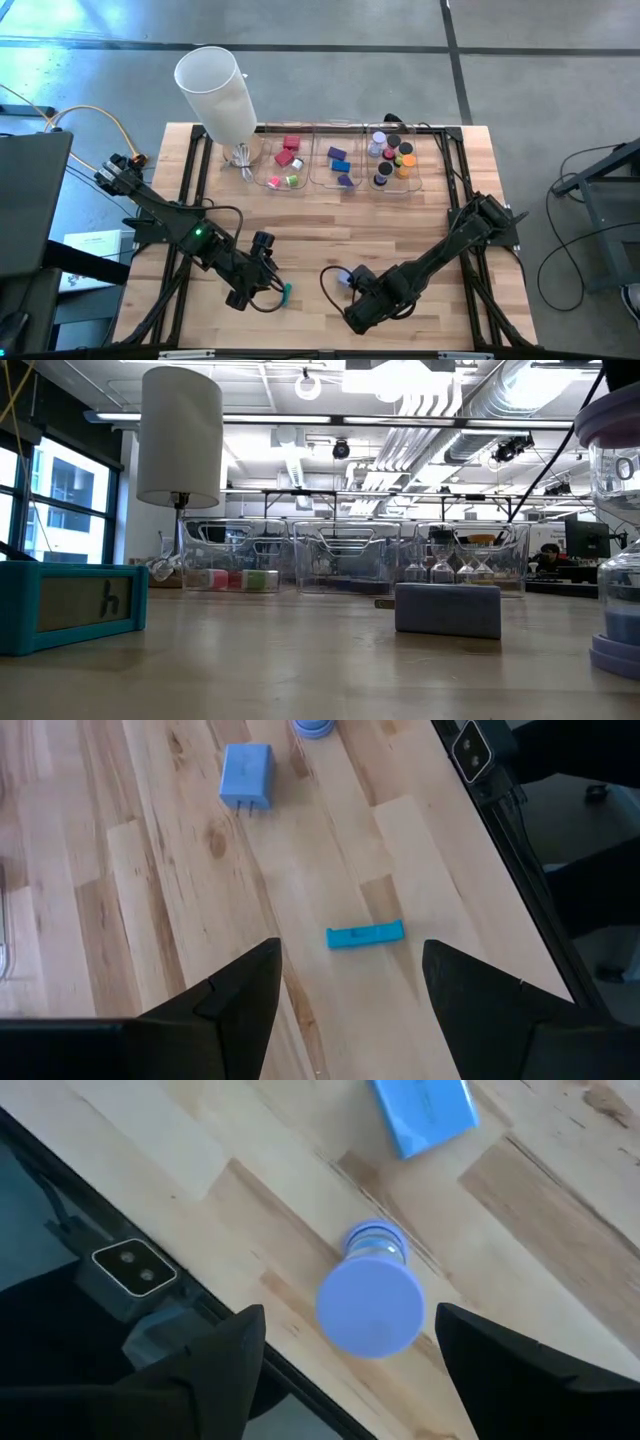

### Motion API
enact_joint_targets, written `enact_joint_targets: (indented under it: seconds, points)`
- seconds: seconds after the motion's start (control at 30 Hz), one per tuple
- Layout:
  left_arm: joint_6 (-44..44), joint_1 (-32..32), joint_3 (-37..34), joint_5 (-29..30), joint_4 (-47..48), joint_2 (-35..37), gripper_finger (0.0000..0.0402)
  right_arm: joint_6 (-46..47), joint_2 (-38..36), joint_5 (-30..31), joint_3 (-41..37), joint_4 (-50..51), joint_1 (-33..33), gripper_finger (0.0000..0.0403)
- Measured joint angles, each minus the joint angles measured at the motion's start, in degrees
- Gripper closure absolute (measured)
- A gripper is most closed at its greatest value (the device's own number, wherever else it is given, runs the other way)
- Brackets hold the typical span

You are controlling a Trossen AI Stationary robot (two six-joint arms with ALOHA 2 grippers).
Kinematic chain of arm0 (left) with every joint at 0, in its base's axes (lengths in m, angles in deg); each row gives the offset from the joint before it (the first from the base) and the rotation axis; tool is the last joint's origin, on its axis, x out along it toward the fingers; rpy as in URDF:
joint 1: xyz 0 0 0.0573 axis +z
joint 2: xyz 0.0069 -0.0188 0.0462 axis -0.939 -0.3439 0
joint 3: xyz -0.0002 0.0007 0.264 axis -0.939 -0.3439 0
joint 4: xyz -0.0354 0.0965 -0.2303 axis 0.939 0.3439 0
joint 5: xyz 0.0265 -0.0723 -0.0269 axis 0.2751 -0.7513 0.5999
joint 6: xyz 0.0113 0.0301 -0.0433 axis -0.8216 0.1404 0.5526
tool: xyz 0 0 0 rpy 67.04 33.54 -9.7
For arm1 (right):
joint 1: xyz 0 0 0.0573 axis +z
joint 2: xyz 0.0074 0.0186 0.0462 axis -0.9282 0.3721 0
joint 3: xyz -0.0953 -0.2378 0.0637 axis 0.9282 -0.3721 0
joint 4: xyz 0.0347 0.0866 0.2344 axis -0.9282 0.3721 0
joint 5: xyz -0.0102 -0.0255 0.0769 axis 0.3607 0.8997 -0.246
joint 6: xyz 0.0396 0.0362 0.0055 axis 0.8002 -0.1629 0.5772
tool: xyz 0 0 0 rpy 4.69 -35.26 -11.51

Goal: Pick & Place Office items
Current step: Put the purple hourglass into the right transparent bin

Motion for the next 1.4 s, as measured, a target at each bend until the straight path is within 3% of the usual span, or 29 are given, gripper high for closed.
enact_joint_targets:
  seconds: [0.33,1.4]
  points:
    - [0.1,0.0,0.0,-0.01,0.0,0.0,0.0167,-0.8,0.69,1.74,0.02,0.7,-0.11,0.0122]
    - [0.07,0.0,-0.02,-0.04,0.03,0.0,0.0167,-5.78,7.39,-3.3,-0.07,0.58,-1.32,0.0132]
